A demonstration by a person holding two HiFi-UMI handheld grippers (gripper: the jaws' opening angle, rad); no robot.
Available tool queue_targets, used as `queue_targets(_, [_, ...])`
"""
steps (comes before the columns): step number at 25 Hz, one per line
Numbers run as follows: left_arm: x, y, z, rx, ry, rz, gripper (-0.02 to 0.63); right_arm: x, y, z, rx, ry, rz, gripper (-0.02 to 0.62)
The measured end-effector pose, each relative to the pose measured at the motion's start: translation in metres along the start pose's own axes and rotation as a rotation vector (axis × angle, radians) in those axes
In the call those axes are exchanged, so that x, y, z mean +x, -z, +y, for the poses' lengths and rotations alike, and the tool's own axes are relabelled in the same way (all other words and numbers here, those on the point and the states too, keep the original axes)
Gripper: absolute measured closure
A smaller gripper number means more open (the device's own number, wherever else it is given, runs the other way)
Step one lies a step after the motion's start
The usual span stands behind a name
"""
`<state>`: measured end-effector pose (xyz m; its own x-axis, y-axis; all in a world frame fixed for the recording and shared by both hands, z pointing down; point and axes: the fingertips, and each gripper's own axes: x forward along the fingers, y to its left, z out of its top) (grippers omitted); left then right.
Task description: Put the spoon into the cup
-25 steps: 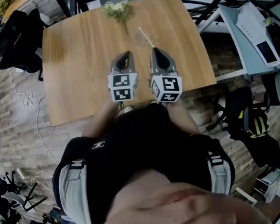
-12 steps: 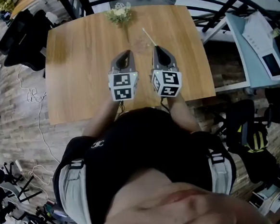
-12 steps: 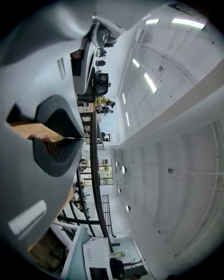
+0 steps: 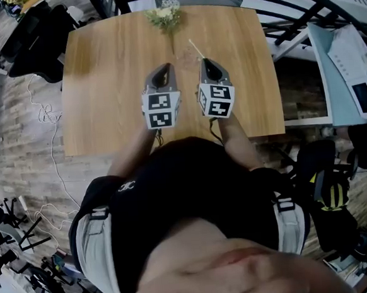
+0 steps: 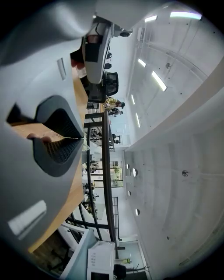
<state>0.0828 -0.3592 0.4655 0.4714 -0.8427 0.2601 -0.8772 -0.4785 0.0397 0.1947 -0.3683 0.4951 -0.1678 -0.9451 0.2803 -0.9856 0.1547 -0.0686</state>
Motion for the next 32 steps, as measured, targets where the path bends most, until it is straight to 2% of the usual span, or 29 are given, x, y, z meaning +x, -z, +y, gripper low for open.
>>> queue_targets(10, [0.003, 0.005, 0.028, -0.020, -0.062, 0.012, 0.594, 0.041, 0.031, 0.009, -0.014, -0.025, 0.113, 0.589])
queue_targets(32, [0.007, 0.017, 0.036, -0.031, -0.082, 0.042, 0.594, 0.071, 0.091, 0.007, -0.050, -0.005, 0.302, 0.589])
